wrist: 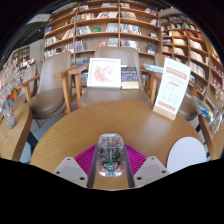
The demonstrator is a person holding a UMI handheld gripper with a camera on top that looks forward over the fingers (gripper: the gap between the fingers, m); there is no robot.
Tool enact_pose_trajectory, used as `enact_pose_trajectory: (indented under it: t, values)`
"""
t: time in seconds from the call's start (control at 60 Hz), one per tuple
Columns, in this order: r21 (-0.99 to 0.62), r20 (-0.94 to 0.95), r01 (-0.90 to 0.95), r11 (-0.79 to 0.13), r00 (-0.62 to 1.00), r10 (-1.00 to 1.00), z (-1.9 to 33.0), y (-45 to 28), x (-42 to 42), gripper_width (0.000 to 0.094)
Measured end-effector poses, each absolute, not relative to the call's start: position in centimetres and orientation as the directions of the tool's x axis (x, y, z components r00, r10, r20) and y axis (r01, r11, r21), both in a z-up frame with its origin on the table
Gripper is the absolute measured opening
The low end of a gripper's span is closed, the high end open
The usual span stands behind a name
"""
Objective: Arrange mouse
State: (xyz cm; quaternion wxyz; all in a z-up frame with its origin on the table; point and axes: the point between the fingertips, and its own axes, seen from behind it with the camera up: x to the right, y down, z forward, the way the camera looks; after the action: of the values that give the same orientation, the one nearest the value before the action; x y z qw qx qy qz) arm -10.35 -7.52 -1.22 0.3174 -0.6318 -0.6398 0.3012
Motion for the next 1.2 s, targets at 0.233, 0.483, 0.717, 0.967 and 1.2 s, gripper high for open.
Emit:
enact_pose_trajectory:
  t: [0.233, 0.483, 0.717, 0.967, 1.2]
  values:
    - [-0.845, -0.022, 0.534, -0.025, 0.012, 1.000, 7.0, -2.9, -7.1, 0.0453]
    - [-0.854, 0.076, 0.520, -0.019, 0.160, 0.984, 8.5, 13.4, -3.4, 0.0455]
    - [-0.805, 0.061, 0.588, -0.074, 0.206, 0.977, 1.3, 19.3, -2.0, 0.0454]
    - [-0.799, 0.009, 0.591, -0.115, 0.203, 0.979, -1.2, 19.3, -1.7, 0.0602]
    - [-0.839, 0.038, 0.532, -0.111, 0.260, 0.965, 4.8, 19.5, 5.3, 0.0854]
